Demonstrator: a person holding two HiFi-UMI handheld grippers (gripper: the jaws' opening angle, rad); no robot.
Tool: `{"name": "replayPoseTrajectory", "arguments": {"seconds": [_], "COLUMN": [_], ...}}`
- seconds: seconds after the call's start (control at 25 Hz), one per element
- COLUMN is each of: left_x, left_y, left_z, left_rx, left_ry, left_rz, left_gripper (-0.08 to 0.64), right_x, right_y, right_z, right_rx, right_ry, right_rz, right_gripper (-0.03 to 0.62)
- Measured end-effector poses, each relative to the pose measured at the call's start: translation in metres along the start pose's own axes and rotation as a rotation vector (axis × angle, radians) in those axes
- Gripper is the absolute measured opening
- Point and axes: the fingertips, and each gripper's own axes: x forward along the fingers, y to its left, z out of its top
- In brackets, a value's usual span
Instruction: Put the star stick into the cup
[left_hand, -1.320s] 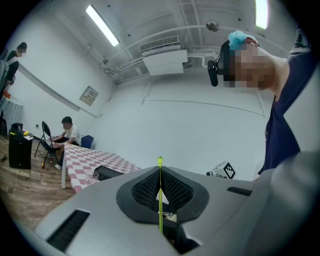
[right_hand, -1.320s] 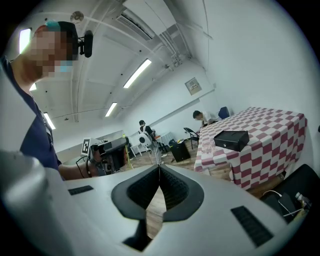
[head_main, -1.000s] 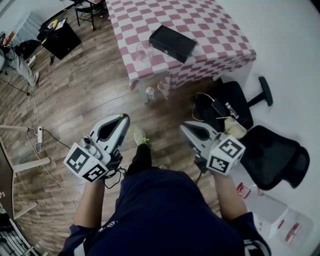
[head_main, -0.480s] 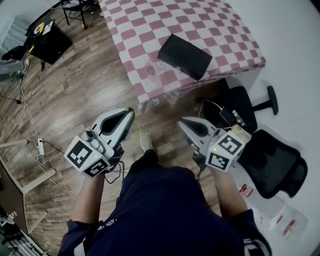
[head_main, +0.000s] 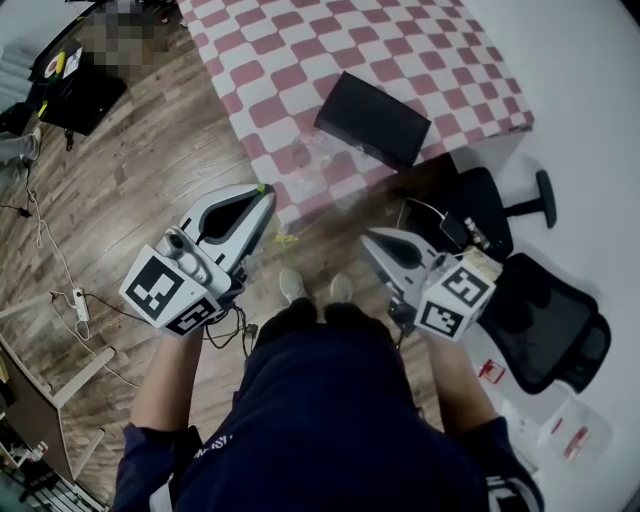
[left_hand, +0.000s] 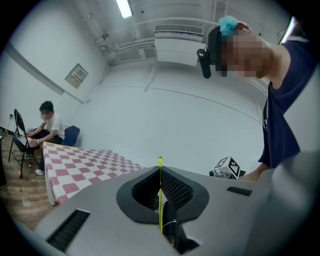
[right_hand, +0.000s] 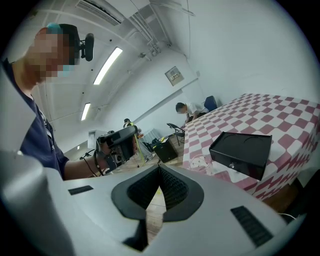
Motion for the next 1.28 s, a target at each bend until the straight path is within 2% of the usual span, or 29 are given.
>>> {"name": "replayPoseTrajectory", "arguments": {"seconds": [0.2, 0.64, 0.84, 1.12, 1.28], "left_x": [0.028, 0.091, 0.117, 0.137, 0.144], "left_y": [0.018, 0.053, 0.072, 0.095, 0.102], "left_z": [0.012, 0.031, 0.021, -0.012, -0.028], "left_rx": [0.028, 0.093, 0.1, 0.177, 0.175], "left_ry": [-0.006, -0.003, -0.002, 0.02, 0.025], "left_rz": [0.003, 0.061, 0.088, 0.154, 0.17], "left_gripper": [0.031, 0.031, 0.032, 0.032, 0.031], "right_x": [0.004, 0.012, 0.012, 0.012, 0.009], "right_y": [-0.023, -0.075, -0.094, -0.112, -0.12], "right_z": [0.005, 0.035, 0.035, 0.026, 0.02], "right_rx": [0.023, 0.031, 0.048, 0.068, 0.082], "right_ry": [-0.001, 0.014, 0.037, 0.071, 0.089], "right_rz": [0.004, 0.064, 0.076, 0.079, 0.075], "right_gripper": [0.015, 0.015, 0.015, 0.015, 0.015]}}
